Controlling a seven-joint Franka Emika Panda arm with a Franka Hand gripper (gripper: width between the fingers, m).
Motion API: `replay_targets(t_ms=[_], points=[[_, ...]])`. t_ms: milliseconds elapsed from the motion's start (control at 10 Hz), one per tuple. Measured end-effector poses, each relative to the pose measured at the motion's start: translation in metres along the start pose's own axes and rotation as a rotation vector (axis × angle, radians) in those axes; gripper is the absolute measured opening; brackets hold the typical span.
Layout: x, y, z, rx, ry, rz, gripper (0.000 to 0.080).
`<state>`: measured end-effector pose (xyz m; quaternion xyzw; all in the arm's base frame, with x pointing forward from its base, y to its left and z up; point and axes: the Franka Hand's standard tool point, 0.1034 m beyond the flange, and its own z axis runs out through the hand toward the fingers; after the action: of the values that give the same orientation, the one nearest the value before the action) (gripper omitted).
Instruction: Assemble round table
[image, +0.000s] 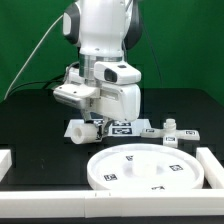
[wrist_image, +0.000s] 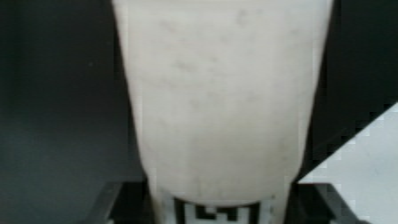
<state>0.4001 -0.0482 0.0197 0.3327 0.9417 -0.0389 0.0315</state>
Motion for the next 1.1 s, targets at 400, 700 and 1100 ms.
replay_targets(t_ms=[400,700,1100], points=[[-0.0006,-0.0077,0.001,0.022,-0.004,-0.189,0.0321],[-0.0004,-0.0081,0.0015,0.022,-0.003,-0.188,0.0603],[-0.0013,-0.0062,-0.0005,0.019,-0.008,-0.17,0.0647]])
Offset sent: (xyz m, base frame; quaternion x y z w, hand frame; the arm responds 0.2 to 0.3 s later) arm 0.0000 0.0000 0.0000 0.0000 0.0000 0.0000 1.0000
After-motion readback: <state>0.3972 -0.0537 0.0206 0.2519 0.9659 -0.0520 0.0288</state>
